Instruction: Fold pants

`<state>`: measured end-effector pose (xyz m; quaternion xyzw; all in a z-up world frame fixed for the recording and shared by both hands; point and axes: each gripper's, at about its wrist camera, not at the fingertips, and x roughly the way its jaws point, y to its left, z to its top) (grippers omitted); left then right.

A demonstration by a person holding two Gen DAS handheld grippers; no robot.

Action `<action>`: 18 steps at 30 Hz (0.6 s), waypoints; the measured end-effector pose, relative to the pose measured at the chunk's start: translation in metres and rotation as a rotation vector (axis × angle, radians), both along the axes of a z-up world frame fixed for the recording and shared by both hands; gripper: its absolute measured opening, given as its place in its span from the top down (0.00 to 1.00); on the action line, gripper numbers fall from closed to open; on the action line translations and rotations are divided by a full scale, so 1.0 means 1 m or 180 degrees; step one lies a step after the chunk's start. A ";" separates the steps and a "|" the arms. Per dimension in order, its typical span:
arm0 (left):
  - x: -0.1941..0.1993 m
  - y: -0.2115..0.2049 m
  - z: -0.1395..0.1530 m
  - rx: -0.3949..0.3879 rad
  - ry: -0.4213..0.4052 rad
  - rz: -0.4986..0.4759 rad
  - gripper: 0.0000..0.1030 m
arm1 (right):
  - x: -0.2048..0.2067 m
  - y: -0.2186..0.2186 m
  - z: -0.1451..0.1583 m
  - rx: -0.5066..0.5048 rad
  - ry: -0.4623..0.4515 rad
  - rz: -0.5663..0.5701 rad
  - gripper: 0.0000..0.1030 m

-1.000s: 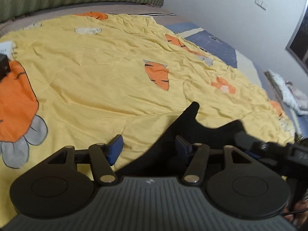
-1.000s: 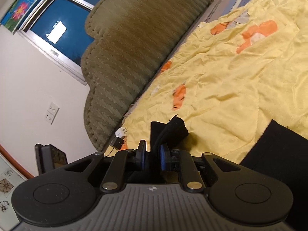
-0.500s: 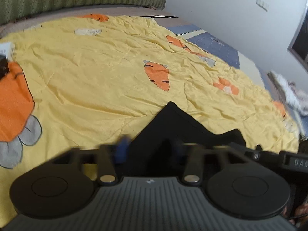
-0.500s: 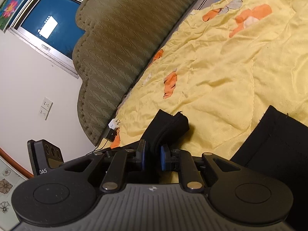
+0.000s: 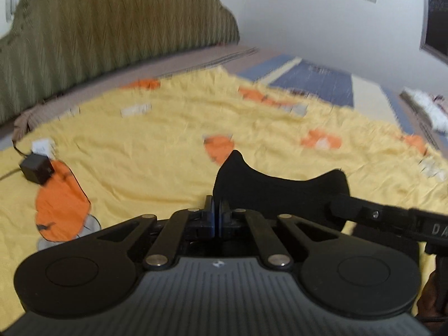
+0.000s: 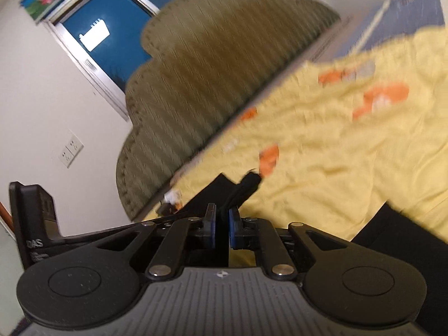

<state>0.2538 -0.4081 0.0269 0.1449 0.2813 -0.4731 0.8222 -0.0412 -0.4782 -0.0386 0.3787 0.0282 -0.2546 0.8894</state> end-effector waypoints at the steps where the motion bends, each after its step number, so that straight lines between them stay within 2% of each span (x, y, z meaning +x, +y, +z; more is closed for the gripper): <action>1: -0.005 0.002 0.009 -0.0040 -0.0026 -0.0006 0.98 | -0.005 0.005 0.005 -0.0043 -0.0026 -0.0020 0.92; 4: -0.021 0.008 0.034 -0.0152 -0.0144 -0.0058 0.98 | -0.024 0.026 0.023 -0.0170 -0.0088 -0.0105 0.92; 9: -0.049 0.011 0.056 -0.0209 -0.0228 -0.0134 0.98 | -0.046 0.056 0.053 -0.0458 -0.0169 -0.0191 0.92; 11: -0.061 0.018 0.069 -0.0309 -0.0251 -0.0167 0.98 | -0.056 0.066 0.065 -0.0538 -0.0225 -0.0220 0.92; 15: -0.087 0.031 0.102 -0.0565 -0.0270 -0.0423 0.98 | -0.083 0.088 0.094 -0.0668 -0.0407 -0.0276 0.92; 18: -0.104 0.030 0.115 -0.0630 -0.0193 -0.0627 0.98 | -0.103 0.105 0.113 -0.0780 -0.0554 -0.0298 0.92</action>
